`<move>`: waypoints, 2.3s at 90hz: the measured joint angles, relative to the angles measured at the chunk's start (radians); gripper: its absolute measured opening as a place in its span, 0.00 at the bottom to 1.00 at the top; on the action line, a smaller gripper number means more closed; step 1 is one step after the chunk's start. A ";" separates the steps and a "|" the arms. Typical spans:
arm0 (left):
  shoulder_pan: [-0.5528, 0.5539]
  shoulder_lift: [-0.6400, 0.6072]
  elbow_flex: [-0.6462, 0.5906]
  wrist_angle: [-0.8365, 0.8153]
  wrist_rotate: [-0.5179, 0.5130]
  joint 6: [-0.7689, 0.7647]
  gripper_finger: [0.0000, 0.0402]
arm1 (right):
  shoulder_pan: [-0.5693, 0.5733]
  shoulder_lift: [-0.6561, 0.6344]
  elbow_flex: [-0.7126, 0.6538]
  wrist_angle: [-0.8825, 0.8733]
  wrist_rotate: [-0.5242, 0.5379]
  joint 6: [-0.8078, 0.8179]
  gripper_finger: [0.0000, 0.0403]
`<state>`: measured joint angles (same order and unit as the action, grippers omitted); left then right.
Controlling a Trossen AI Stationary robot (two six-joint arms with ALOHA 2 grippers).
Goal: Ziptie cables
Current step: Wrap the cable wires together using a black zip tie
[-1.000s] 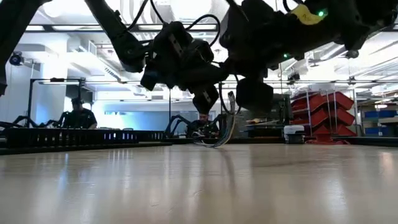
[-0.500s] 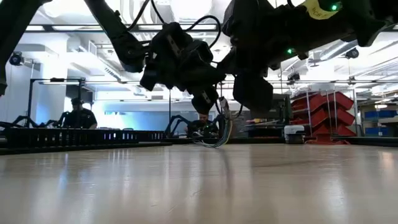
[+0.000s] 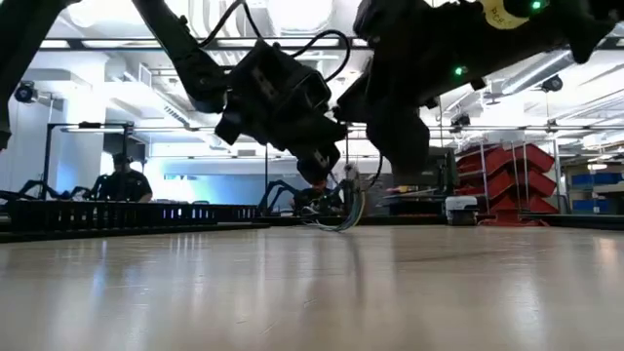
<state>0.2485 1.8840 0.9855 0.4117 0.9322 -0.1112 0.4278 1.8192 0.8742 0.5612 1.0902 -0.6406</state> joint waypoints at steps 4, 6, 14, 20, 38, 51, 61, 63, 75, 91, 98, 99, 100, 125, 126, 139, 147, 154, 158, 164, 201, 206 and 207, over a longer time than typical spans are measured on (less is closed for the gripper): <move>0.000 0.000 -0.001 -0.004 0.010 0.007 0.00 | -0.001 -0.026 0.001 -0.072 -0.044 0.085 0.27; 0.000 0.000 -0.001 -0.008 0.014 0.014 0.00 | -0.001 -0.039 0.001 -0.106 -0.065 0.126 0.28; -0.002 0.001 -0.002 -0.025 0.011 0.040 0.00 | -0.012 -0.093 0.002 -0.240 -0.185 0.288 0.32; -0.004 0.001 -0.002 -0.034 0.009 0.061 0.00 | -0.027 -0.127 0.002 -0.312 -0.293 0.377 0.34; -0.017 0.001 -0.002 -0.071 0.013 0.118 0.00 | -0.075 -0.201 0.002 -0.385 -0.524 0.485 0.37; -0.032 0.001 -0.002 -0.099 0.015 0.157 0.00 | -0.101 -0.248 0.002 -0.442 -0.529 0.480 0.39; -0.041 0.001 -0.002 -0.103 0.019 0.173 0.00 | -0.130 -0.250 0.002 -0.453 -0.675 0.469 0.39; -0.042 0.001 -0.002 -0.103 0.020 0.175 0.00 | -0.136 -0.248 0.002 -0.454 -0.719 0.465 0.39; -0.043 0.001 -0.001 -0.117 0.020 0.177 0.00 | -0.163 -0.216 0.002 -0.452 -0.802 0.440 0.37; -0.044 0.001 -0.001 -0.154 0.019 0.168 0.00 | -0.175 -0.192 0.002 -0.412 -0.794 0.387 0.33; -0.046 0.001 -0.001 -0.155 0.019 0.159 0.00 | -0.177 -0.181 0.002 -0.396 -0.797 0.376 0.31; -0.047 0.001 -0.001 -0.154 0.019 0.158 0.00 | -0.177 -0.179 0.002 -0.396 -0.799 0.375 0.31; -0.047 0.001 -0.001 -0.154 0.019 0.158 0.00 | -0.178 -0.178 0.002 -0.398 -0.799 0.373 0.30; -0.052 0.001 -0.002 -0.154 0.018 0.157 0.00 | -0.195 -0.139 0.000 -0.351 -0.803 0.359 0.21; -0.052 0.001 -0.002 -0.154 0.018 0.157 0.00 | -0.195 -0.139 0.000 -0.350 -0.803 0.356 0.20; -0.052 0.001 -0.002 -0.154 0.019 0.155 0.00 | -0.195 -0.139 0.000 -0.342 -0.804 0.334 0.15; -0.052 0.001 -0.002 -0.154 0.019 0.154 0.00 | -0.195 -0.139 0.000 -0.342 -0.805 0.331 0.13; -0.052 0.001 -0.002 -0.154 0.019 0.154 0.00 | -0.195 -0.140 0.000 -0.341 -0.806 0.325 0.11; -0.052 0.001 -0.002 -0.154 0.019 0.154 0.00 | -0.195 -0.140 0.000 -0.341 -0.806 0.316 0.11; -0.052 0.001 -0.002 -0.154 0.019 0.154 0.00 | -0.195 -0.140 0.000 -0.341 -0.806 0.309 0.10; -0.054 0.001 -0.002 -0.153 0.012 0.143 0.00 | -0.193 -0.147 0.011 -0.331 -0.805 0.249 0.17; -0.055 0.001 -0.002 -0.153 0.006 0.135 0.00 | -0.193 -0.148 0.011 -0.331 -0.805 0.247 0.16; -0.055 0.001 -0.002 -0.153 0.004 0.134 0.00 | -0.193 -0.148 0.011 -0.332 -0.805 0.247 0.16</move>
<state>0.1935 1.8851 0.9833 0.2588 0.9358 0.0226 0.2348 1.6711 0.8856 0.2295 0.2848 -0.3939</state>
